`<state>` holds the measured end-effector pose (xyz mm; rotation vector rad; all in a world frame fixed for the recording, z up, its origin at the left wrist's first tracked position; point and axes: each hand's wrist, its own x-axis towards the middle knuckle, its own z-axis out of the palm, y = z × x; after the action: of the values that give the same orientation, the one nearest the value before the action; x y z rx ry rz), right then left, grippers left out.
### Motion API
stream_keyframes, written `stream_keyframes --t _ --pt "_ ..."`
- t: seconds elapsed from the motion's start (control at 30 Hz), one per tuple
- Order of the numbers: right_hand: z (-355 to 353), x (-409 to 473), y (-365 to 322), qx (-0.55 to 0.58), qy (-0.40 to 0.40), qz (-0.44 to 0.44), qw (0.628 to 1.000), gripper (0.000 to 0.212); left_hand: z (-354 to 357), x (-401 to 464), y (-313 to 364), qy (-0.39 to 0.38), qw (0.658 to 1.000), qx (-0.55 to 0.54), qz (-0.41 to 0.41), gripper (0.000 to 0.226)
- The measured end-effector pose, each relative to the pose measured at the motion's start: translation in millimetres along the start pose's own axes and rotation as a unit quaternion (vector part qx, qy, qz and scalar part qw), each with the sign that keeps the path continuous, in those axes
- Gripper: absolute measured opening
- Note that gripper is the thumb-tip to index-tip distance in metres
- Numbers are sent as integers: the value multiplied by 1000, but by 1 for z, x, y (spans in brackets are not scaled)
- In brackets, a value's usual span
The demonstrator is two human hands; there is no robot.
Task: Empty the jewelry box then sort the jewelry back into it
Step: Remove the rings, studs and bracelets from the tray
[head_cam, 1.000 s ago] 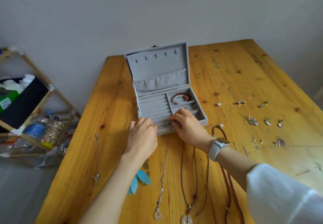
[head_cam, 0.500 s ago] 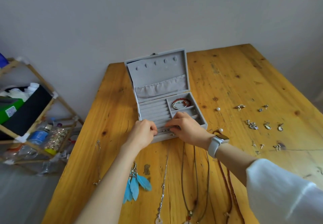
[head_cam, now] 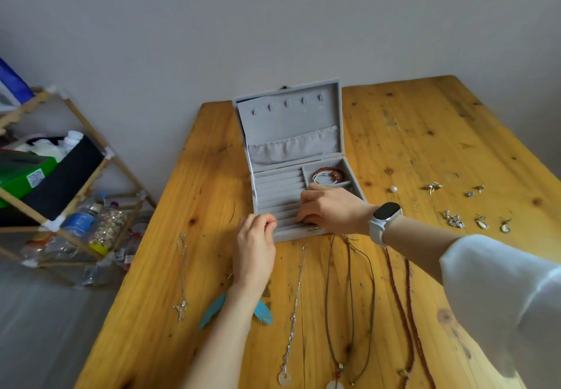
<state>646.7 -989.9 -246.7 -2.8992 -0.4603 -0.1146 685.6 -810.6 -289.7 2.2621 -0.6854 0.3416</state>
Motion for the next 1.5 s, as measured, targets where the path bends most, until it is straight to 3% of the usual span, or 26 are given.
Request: stream_keyframes --t 0.4,0.57,0.7,0.8,1.17,1.3,1.5 --pt "-1 14 -2 -38 -98 41 994 18 -2 -1 1 0 1000 -5 18 8" --pt "1 -4 -5 120 21 107 987 14 -3 4 0 -7 1000 -20 -21 8" --pt "-4 -44 -8 245 146 168 944 12 -3 -4 11 23 997 -50 -49 10" --pt "-6 -90 -3 268 219 223 911 14 5 -12 34 24 997 -75 -11 8" --pt "-11 -265 55 154 259 465 833 13 83 -37 176 -158 967 -165 114 7" --pt "-8 -302 74 123 196 502 833 7 122 -54 222 -231 949 -152 149 10" --pt "-13 -316 85 99 176 475 857 5 159 -61 267 -300 930 -73 198 15"
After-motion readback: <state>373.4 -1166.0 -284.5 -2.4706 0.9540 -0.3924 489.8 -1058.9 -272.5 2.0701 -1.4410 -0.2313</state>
